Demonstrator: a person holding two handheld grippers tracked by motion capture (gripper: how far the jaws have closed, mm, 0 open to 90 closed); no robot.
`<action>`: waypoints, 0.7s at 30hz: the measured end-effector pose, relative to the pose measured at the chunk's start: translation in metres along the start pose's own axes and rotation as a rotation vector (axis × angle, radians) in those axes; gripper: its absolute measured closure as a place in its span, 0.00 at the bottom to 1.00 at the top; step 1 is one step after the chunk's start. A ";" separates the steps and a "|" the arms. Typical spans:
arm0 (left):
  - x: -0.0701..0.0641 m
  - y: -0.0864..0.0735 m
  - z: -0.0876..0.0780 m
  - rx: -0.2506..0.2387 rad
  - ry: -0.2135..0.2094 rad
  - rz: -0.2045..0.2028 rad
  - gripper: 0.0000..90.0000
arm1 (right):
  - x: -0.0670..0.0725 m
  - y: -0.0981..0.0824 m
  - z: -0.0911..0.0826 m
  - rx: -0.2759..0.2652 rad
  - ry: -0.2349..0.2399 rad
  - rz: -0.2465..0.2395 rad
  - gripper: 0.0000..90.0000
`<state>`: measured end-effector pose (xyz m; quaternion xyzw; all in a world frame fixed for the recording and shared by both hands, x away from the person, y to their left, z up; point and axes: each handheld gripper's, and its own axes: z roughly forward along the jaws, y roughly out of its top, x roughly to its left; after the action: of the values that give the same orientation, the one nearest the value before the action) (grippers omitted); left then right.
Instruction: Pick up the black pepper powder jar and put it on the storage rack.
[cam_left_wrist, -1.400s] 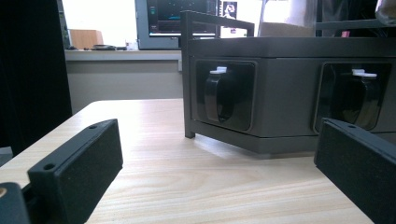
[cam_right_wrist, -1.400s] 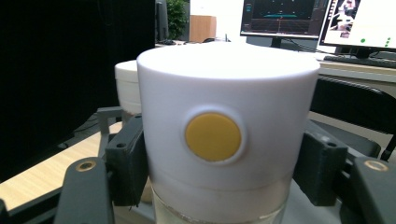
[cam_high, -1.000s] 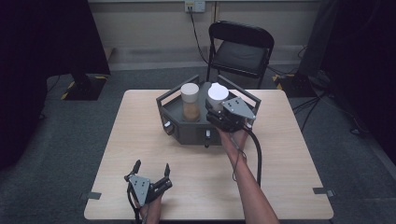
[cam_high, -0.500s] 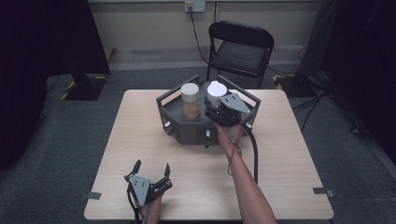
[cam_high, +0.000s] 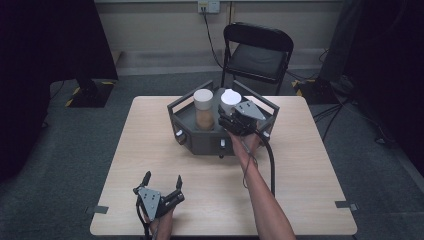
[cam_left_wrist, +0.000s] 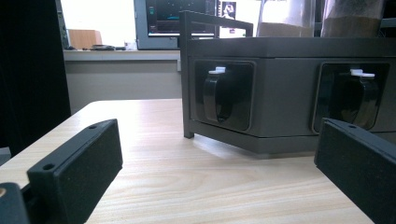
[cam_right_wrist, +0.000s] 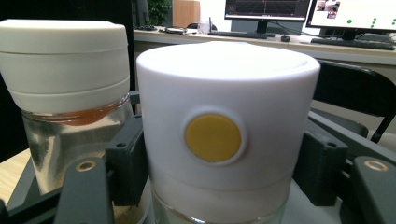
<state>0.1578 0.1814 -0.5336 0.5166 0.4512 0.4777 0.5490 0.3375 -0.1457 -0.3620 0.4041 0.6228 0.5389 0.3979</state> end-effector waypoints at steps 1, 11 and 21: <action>0.000 0.000 0.000 0.000 0.000 0.000 0.00 | 0.000 0.000 0.000 0.002 0.000 0.002 0.33; 0.000 0.000 0.000 0.000 0.001 0.000 0.00 | -0.005 -0.002 0.000 0.002 0.006 0.021 0.33; 0.000 0.000 0.000 0.000 0.001 0.000 0.00 | -0.007 -0.001 0.000 0.005 0.014 0.029 0.33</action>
<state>0.1578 0.1813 -0.5335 0.5166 0.4514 0.4779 0.5486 0.3396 -0.1527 -0.3630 0.4104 0.6208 0.5460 0.3847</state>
